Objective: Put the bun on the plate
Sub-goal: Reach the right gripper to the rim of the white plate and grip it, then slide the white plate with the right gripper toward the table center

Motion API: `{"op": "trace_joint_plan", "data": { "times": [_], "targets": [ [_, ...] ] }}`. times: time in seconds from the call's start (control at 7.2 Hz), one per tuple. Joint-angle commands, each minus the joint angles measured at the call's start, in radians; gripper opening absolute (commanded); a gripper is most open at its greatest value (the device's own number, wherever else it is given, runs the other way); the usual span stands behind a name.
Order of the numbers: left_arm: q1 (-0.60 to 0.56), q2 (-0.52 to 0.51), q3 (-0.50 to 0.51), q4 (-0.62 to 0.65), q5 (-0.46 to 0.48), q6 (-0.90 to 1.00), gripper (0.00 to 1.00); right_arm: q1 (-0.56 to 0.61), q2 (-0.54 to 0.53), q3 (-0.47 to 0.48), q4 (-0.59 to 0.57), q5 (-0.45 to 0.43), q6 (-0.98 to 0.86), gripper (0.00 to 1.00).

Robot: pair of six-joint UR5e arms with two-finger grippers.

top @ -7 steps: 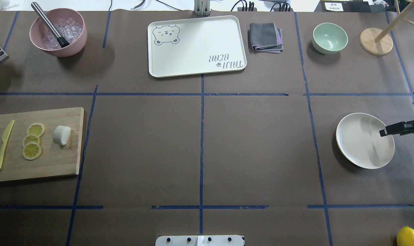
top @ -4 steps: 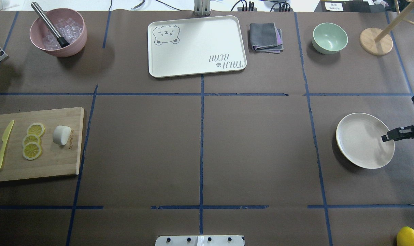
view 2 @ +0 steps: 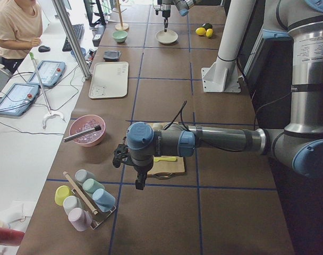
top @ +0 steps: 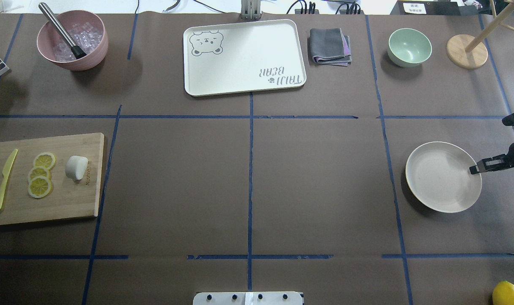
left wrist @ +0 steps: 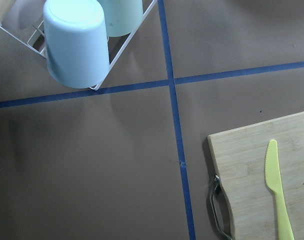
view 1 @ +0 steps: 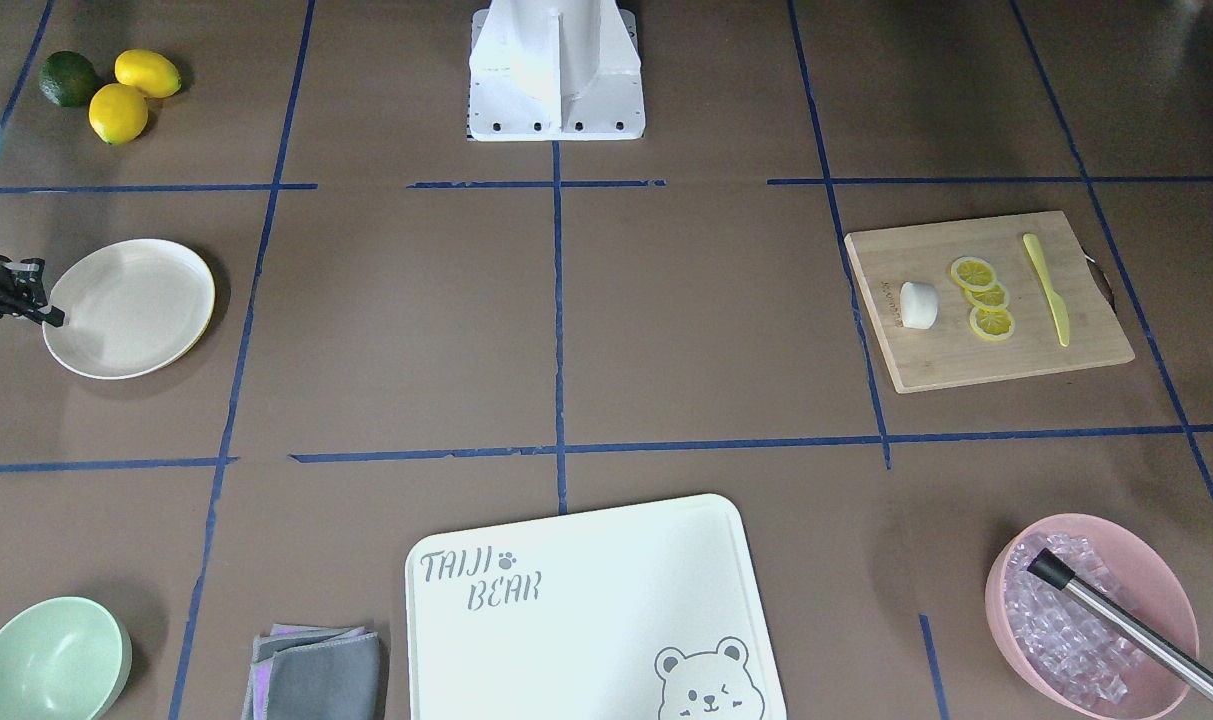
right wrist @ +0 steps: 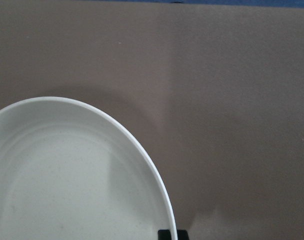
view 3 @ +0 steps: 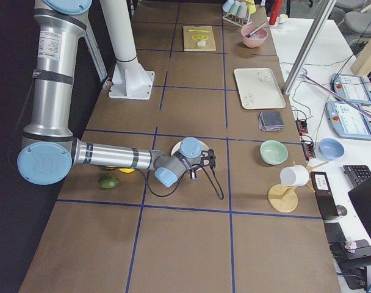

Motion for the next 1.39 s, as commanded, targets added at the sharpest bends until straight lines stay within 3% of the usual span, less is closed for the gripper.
{"op": "trace_joint_plan", "data": {
  "times": [0.0, 0.42, 0.83, 0.97, 1.25],
  "targets": [
    [0.0, -0.001, 0.0, 0.0, 0.0, 0.0, 1.0, 0.006, 0.019, 0.105, 0.0, 0.044, -0.002, 0.0],
    [0.0, -0.001, -0.001, 0.0, 0.0, 0.0, 1.0, -0.059, 0.245, 0.104, -0.035, 0.029, 0.015, 0.0],
    [0.001, -0.001, -0.006, -0.002, 0.0, 0.0, 1.0, -0.171, 0.514, 0.104, -0.444, -0.024, 0.076, 0.0],
    [0.0, -0.001, -0.006, -0.002, 0.0, 0.0, 1.0, -0.246, 0.566, 0.094, -0.457, -0.061, 0.211, 0.0],
    [0.002, -0.001, -0.006, -0.002, 0.0, 0.0, 1.0, -0.336, 0.646, 0.06, -0.48, -0.139, 0.307, 0.0]
  ]
}}
